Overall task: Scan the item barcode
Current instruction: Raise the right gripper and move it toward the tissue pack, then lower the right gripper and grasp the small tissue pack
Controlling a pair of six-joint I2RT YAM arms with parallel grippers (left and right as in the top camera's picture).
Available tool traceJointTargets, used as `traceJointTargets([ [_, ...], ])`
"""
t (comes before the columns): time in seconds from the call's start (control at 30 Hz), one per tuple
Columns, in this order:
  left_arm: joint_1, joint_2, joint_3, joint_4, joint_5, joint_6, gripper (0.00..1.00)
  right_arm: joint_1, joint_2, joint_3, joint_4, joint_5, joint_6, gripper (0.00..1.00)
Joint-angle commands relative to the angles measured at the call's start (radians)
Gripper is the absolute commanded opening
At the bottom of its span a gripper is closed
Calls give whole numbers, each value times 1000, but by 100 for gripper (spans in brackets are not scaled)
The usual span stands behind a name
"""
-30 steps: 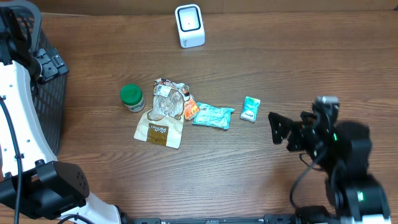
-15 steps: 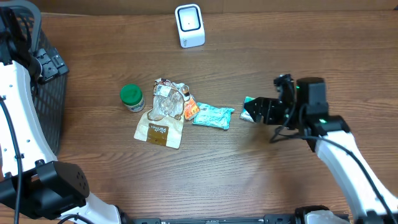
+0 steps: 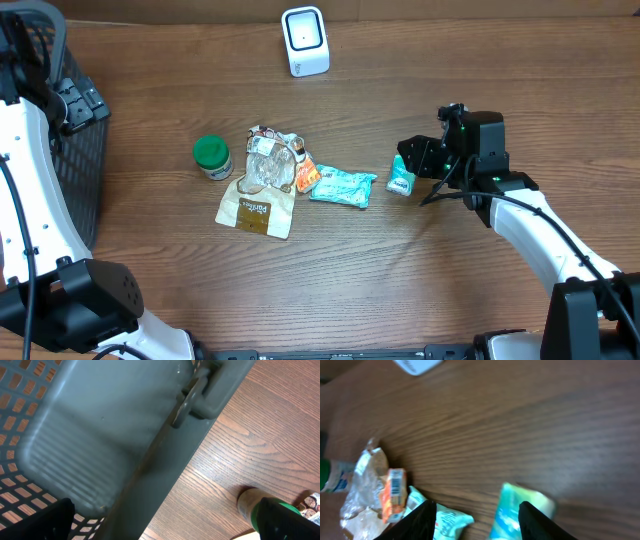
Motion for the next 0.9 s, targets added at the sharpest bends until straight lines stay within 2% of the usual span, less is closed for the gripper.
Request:
traceJointTargets([
  [0.0,-1,10,-3,0,-2,16,100,42,1,19,29,-109,-85,55],
  [0.13,-1,10,-3,0,-2,16,100,107,45,19,53,-93,-45,32],
  [0.37,-1,10,-3,0,-2,16,100,148,135,19,90,19,137,11],
  [0.6,-1,10,-3,0,-2,16,100,146,135,29,34,257,209,10],
  [0.87,-1,10,-3,0,-2,16,100,112,129,117,-206,410,248,11],
])
